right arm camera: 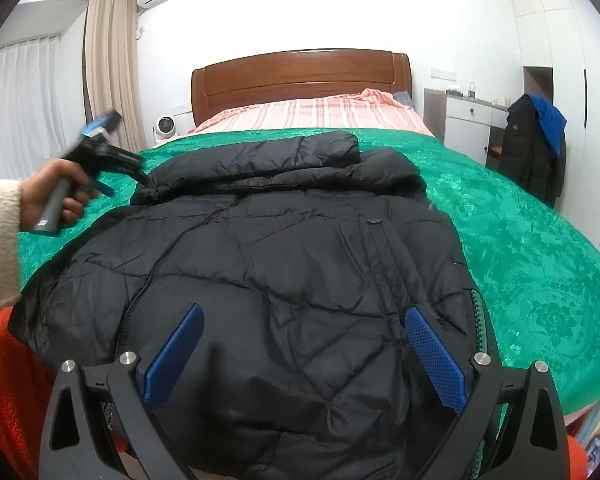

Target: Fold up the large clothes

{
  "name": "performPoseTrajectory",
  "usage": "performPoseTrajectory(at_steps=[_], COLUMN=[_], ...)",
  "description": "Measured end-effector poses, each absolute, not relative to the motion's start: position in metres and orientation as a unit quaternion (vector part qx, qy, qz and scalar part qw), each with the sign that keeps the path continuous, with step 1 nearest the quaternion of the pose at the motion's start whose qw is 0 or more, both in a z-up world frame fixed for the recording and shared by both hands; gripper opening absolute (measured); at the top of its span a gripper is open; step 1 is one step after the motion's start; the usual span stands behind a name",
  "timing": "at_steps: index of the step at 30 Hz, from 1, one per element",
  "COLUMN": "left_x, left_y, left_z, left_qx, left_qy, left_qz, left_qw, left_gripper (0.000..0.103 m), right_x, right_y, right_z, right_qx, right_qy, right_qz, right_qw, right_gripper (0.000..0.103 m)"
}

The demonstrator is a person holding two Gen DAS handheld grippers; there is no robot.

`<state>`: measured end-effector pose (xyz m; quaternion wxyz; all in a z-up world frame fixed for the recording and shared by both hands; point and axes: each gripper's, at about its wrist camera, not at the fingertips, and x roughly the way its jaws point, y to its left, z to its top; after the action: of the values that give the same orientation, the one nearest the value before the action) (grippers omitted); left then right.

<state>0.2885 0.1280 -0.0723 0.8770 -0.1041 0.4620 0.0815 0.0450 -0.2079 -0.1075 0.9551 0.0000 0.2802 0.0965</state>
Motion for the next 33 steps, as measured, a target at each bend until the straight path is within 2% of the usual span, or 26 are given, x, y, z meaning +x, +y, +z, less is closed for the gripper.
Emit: performPoseTrajectory(at_steps=[6,14,20,33], left_x=[0.215,0.139,0.138,0.131], left_y=[0.137,0.122,0.096,0.120], left_z=[-0.054,-0.086,-0.111,-0.136], left_qx=[-0.074,-0.093,-0.056,-0.127], left_qy=[0.430,0.411,0.412,0.424], left_qz=[0.061,0.048,0.047,0.047], left_qw=[0.898,0.905,0.908,0.895], left_gripper=[0.099,0.099,0.099,0.103], right_x=[0.042,0.041,0.046,0.051], right_y=[-0.203,-0.195,-0.189,-0.185], right_z=[-0.105,-0.107,-0.118,-0.132], right_qx=[-0.004,-0.018,-0.034,-0.037], right_qy=[0.273,0.277,0.299,0.323], right_qz=[0.109,0.113,0.107,0.108], right_qw=[0.956,0.954,0.948,0.939], right_gripper=[0.100,0.100,0.100,0.102])
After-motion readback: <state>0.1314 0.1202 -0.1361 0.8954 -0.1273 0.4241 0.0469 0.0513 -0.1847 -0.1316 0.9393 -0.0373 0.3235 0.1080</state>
